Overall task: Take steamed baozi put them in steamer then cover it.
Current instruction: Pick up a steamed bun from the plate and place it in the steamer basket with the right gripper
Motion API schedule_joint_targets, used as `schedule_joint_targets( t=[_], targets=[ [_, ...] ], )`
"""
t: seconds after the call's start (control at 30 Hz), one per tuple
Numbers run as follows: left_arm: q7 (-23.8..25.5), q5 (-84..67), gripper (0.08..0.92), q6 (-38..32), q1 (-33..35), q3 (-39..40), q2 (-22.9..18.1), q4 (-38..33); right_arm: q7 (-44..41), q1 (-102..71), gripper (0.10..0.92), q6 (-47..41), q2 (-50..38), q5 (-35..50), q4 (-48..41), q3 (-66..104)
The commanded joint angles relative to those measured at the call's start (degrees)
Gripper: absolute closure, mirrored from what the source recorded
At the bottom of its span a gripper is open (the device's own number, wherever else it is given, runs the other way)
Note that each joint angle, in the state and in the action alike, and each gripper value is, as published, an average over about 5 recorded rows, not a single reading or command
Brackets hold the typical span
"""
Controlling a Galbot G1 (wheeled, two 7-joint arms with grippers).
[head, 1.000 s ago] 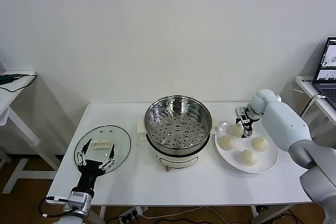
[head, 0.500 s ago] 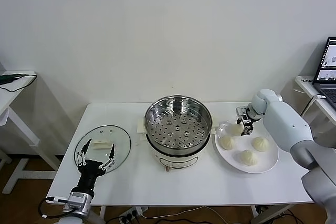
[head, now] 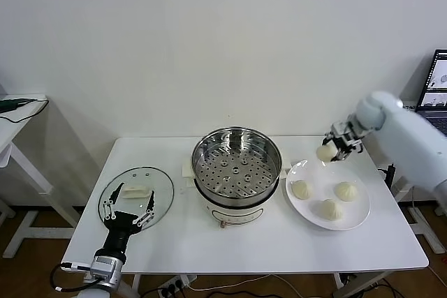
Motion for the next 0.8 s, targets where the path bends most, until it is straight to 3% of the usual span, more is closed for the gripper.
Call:
schedule_joint_targets(
  t=[0.03, 0.37, 0.8],
  targets=[
    [0.0, 0.2, 0.177, 0.0, 0.2, 0.2, 0.0, -0.9, -4.0, 22.3, 0.372, 11.3, -10.0, 10.6, 23.9, -20.2],
    [0.1, 1.0, 0.177, -0.1, 0.8, -0.4, 0.5, -1.3, -0.9, 35.2, 0.372, 19.2, 1.9, 12.6, 29.9, -32.0],
    [0.6, 1.1, 0.177, -0.6, 1.4, -1.6, 1.7, -1.0, 6.4, 28.2, 0.372, 25.1, 16.4, 4.8, 19.7, -33.3]
  ],
)
